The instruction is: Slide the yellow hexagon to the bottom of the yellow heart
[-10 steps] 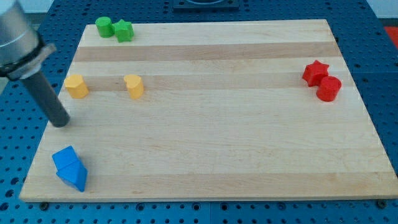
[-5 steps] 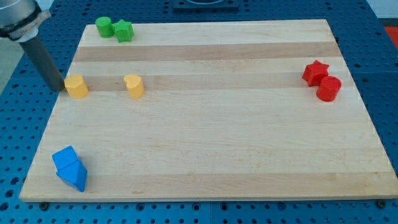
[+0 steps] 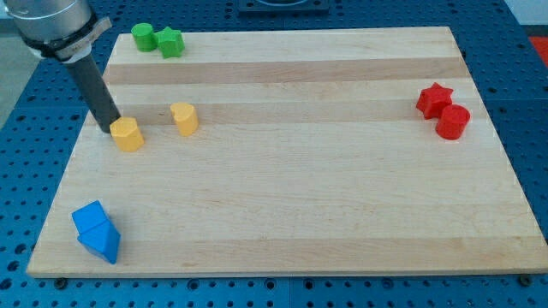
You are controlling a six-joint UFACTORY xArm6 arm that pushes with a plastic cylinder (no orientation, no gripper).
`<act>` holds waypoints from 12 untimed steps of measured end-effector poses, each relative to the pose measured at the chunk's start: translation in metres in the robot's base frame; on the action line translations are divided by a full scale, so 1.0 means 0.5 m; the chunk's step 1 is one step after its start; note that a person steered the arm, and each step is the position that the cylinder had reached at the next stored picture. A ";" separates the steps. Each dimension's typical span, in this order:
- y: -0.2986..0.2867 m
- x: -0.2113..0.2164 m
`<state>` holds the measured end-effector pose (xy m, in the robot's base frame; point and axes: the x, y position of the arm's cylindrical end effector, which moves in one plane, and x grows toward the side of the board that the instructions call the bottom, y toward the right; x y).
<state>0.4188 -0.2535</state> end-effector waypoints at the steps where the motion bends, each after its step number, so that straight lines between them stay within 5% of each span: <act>1: 0.000 0.055; 4: 0.004 0.105; 12: 0.261 -0.012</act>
